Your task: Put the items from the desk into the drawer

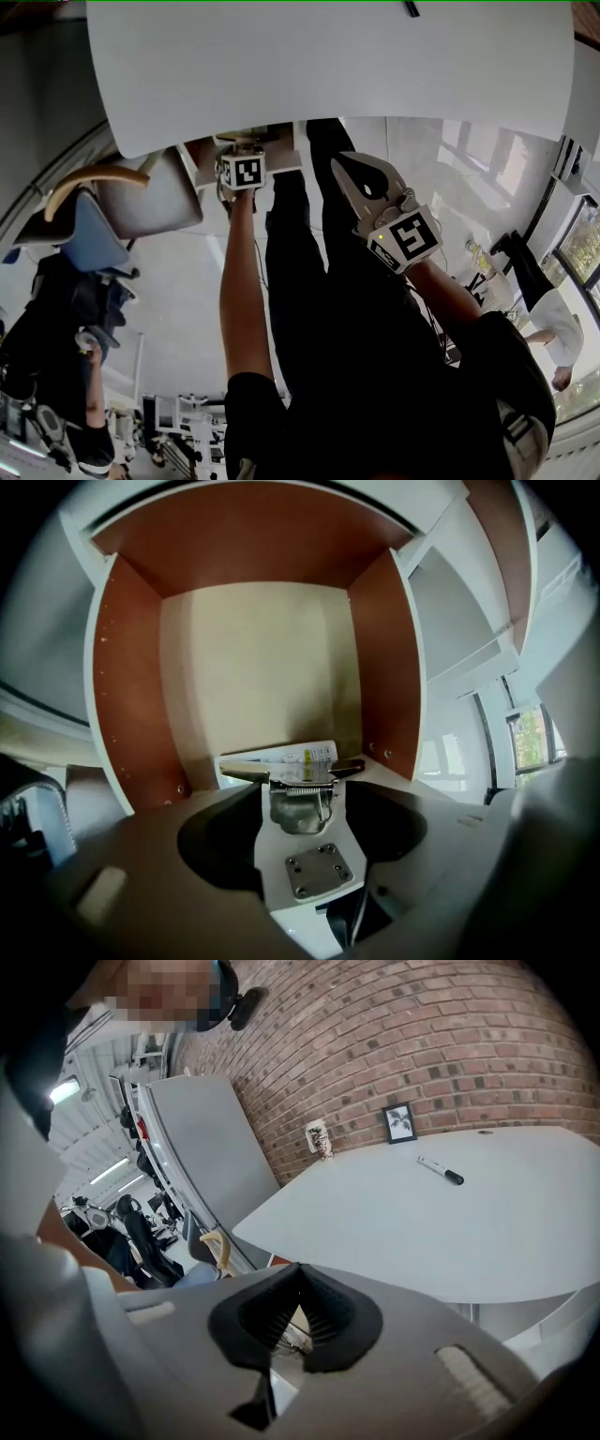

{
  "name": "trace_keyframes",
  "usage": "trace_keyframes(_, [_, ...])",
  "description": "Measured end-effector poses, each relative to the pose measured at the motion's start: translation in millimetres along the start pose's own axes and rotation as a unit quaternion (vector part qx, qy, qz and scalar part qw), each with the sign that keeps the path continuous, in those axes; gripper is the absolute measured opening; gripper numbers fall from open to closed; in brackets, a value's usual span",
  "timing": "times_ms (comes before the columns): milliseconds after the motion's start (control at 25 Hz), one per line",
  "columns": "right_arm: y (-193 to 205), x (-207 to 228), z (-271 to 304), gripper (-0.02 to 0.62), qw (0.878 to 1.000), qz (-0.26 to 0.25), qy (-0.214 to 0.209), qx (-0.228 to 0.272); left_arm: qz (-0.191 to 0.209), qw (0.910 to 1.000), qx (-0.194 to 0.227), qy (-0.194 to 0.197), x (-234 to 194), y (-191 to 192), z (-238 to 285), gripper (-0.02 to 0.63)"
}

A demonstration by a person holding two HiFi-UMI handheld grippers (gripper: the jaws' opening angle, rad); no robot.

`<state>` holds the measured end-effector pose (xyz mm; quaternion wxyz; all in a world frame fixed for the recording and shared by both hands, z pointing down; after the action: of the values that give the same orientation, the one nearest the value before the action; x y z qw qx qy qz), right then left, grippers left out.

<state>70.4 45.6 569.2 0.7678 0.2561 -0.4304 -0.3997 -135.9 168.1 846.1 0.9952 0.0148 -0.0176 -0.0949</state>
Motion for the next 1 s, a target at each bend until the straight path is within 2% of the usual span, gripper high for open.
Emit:
trace_keyframes(160, [-8.9,-9.1,-2.6,0.003,1.0,-0.013,-0.003,0.012,-0.035,0.9991,0.025,0.001,-7.7,9.1,-20.2,0.215])
trace_keyframes(320, [-22.7,-22.4,-14.7,0.003,0.999,-0.026,0.0,0.024,-0.063,0.9961,0.063,0.002,-11.5,21.4,-55.6,0.084])
trace_keyframes(400, [-27.2,-28.5,-21.5,0.003,0.999,-0.032,0.001,0.035,-0.073,0.9912,0.11,0.006,-11.9,18.1,-82.6,0.029])
trace_keyframes(520, [-37.1,-37.4,-29.4,0.003,0.997,-0.046,0.003,0.054,-0.082,0.9779,0.192,0.014,-13.4,6.2,-127.5,0.015])
trace_keyframes(600, [-44.7,-45.6,-37.8,0.003,0.996,-0.055,0.006,0.065,-0.096,0.9674,0.234,0.018,-12.0,7.0,-156.6,0.015])
trace_keyframes(720, [-54.1,-60.5,-50.8,0.003,0.994,-0.067,0.011,0.08,-0.118,0.9462,0.3,0.024,-9.4,12.3,-204.9,0.015])
trace_keyframes(920, [-66.8,-89.5,-74.8,0.003,0.991,-0.08,0.021,0.103,-0.133,0.904,0.405,0.032,-3.8,21.9,-295.6,0.015])
trace_keyframes(1000, [-70.2,-99.7,-83.3,0.003,0.989,-0.089,0.028,0.115,-0.132,0.884,0.447,0.037,-1.2,24.1,-331.0,0.015])
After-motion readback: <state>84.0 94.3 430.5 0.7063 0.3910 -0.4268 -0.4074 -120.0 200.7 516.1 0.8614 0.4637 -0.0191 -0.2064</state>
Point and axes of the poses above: the fingertips, and each gripper's own axes: z forward along the fingers, x to its right, y out of its underside, the point moved 10 cm from there along -z, backward along the fingers, and after that the axes turned 10 degrees about -y, right-handed, at the moved point
